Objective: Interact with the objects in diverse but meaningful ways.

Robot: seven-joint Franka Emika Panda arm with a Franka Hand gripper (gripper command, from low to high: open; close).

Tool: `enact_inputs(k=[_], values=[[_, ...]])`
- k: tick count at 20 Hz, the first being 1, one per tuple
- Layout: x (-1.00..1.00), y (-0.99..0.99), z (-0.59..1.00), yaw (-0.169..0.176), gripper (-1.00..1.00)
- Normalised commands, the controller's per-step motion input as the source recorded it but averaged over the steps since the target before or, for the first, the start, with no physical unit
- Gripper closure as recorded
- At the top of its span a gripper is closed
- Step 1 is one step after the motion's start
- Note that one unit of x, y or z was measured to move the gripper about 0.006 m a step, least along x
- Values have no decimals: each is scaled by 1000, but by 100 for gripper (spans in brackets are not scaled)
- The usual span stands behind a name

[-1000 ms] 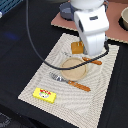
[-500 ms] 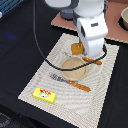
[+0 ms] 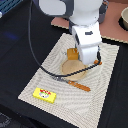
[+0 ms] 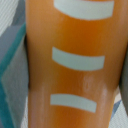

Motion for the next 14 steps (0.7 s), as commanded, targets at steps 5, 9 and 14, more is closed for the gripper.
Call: enact_inputs(k=[5, 9, 14], values=[[-89, -261, -211, 0, 100], [-91, -184, -397, 0, 100], [-50, -159, -349, 0, 100]])
